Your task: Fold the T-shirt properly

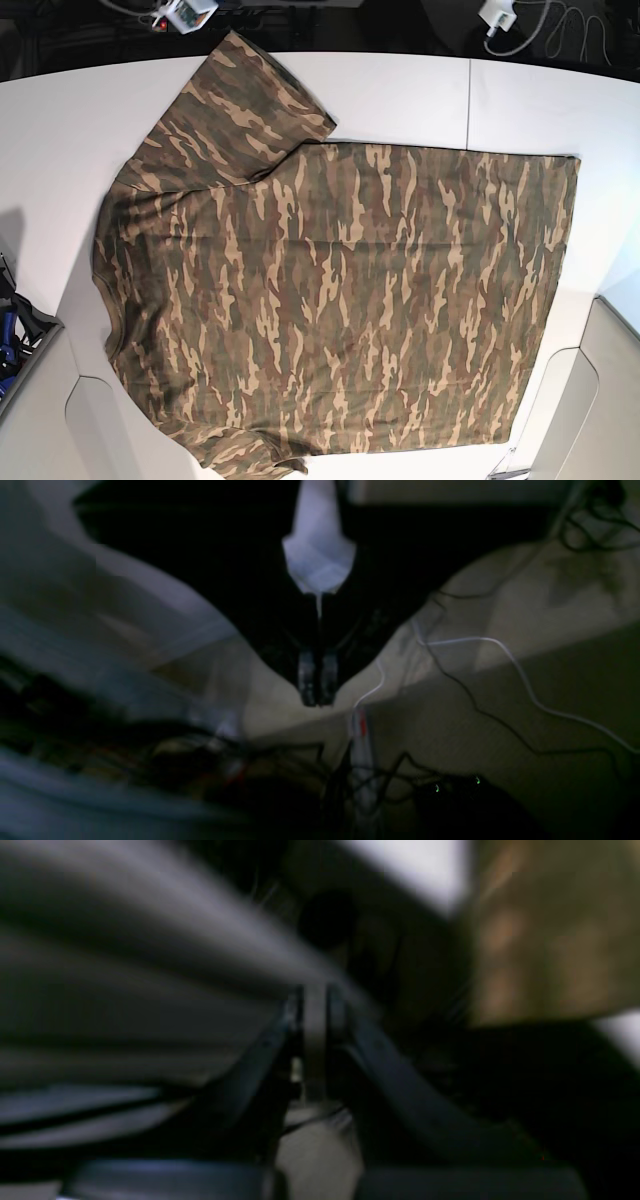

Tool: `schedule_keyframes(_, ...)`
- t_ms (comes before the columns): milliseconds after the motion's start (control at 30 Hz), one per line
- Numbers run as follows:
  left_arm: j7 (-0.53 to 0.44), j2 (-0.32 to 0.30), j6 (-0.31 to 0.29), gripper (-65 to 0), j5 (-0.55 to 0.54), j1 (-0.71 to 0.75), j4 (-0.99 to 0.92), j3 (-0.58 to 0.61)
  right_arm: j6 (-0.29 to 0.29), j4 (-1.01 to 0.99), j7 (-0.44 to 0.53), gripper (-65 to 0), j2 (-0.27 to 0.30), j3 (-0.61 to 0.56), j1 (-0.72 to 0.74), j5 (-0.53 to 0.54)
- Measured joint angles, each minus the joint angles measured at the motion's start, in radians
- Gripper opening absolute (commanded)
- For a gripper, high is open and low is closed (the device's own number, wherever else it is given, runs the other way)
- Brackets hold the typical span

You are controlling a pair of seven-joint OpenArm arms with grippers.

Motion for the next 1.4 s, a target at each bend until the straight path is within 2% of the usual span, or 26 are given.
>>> schedule_keyframes(100, 0.051, 0.000, 0.000, -45.0, -0.068, 0.000, 0.076, -0.102, -0.004, 0.051, 0.000, -65.0, 0.000, 0.088, 0.000, 0.047)
schedule_keyframes(167, 0.064, 0.000, 0.000, -37.7, -0.102, 0.000, 0.114, -0.174, -0.008, 0.061, 0.000, -59.2, -0.013, 0.152, 0.000, 0.078)
schedule_keyframes(300, 0.070, 0.001, -0.021, -35.3, -0.196, 0.000, 0.166, -0.303, -0.047, 0.060, -0.005, -42.0, -0.062, 0.286, 0.000, 0.145)
schedule_keyframes(400, 0.068, 0.002, -0.026, -35.3, -0.258, -0.023, 0.182, -0.380, -0.132, 0.060, -0.021, -34.6, -0.084, 0.365, 0.006, 0.200)
schedule_keyframes(500, 0.040, -0.010, -0.026, -31.9, -0.267, -0.060, 0.183, -0.413, -0.194, 0.044, -0.134, -34.0, -0.084, 0.396, 0.060, 0.205)
schedule_keyframes(567, 0.034, -0.033, -0.026, -27.4, -0.256, -0.079, 0.183, -0.414, -0.200, 0.013, -0.204, -34.0, -0.083, 0.397, 0.109, 0.208)
schedule_keyframes(633, 0.030, -0.050, -0.027, -25.2, -0.254, -0.105, 0.183, -0.415, -0.202, -0.033, -0.232, -34.0, -0.084, 0.397, 0.154, 0.224)
schedule_keyframes(833, -0.016, -0.102, -0.027, -24.8, -0.191, -0.183, 0.179, -0.414, -0.216, -0.166, -0.235, -34.0, -0.102, 0.397, 0.245, 0.248)
schedule_keyframes(967, -0.024, -0.117, -0.027, -24.8, -0.182, -0.230, 0.137, -0.414, -0.193, -0.224, -0.227, -34.0, -0.125, 0.378, 0.264, 0.301)
schedule_keyframes(1167, -0.042, -0.152, -0.030, -24.8, -0.178, -0.328, 0.026, -0.413, -0.178, -0.272, -0.203, -34.0, -0.181, 0.317, 0.297, 0.308)
schedule_keyframes(1400, -0.066, -0.220, -0.030, -24.8, -0.166, -0.472, -0.158, -0.407, -0.171, -0.300, -0.185, -34.0, -0.255, 0.256, 0.328, 0.317)
